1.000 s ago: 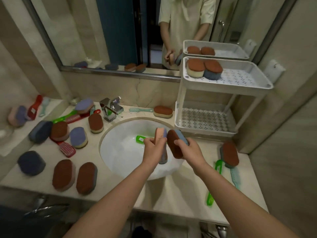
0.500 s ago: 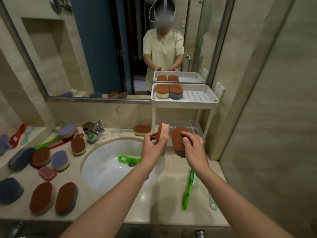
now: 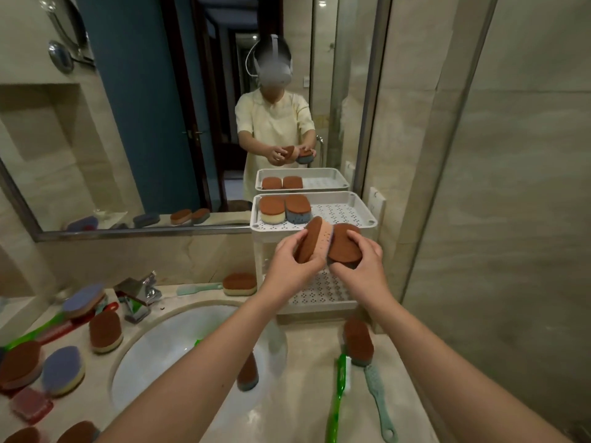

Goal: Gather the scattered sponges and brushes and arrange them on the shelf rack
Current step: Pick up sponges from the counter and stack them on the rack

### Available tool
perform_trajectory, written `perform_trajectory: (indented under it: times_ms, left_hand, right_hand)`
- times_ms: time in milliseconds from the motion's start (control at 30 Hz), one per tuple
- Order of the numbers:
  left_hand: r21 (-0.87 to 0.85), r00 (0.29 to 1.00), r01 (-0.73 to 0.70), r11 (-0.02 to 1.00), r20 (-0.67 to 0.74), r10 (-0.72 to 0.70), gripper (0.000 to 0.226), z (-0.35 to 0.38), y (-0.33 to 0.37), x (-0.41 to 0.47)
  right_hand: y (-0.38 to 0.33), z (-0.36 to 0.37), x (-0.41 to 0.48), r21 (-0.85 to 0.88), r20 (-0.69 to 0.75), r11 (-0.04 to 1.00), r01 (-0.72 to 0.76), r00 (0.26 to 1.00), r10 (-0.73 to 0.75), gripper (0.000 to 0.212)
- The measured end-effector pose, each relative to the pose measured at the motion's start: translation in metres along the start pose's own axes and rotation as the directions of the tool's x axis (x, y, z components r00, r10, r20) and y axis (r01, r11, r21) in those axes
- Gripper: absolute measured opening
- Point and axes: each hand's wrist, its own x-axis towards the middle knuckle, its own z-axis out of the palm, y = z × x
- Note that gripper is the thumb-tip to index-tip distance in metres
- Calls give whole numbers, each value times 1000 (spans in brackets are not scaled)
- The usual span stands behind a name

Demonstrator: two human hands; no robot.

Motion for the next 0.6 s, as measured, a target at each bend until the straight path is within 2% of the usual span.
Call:
perform_trajectory:
  times_ms: [100, 267, 500, 600]
  left_hand:
    - [66, 994, -99, 993, 62, 95, 83, -2, 8, 28]
    - [52, 979, -203, 978, 29, 202, 59, -1, 13, 77]
    - [262, 968, -213, 941, -73, 239, 38, 8, 9, 135]
    - [377, 960, -212, 902, -92, 264, 35, 11, 4, 157]
  right_hand:
    - [-5, -4, 31, -40, -16, 999, 36, 999, -37, 68]
    - [-4, -5, 82, -91, -51, 994, 61, 997, -65, 62]
    - [11, 2, 147, -214, -79, 977, -14, 997, -3, 72]
    - [17, 5, 169, -337, -65, 941, -21, 998, -1, 71]
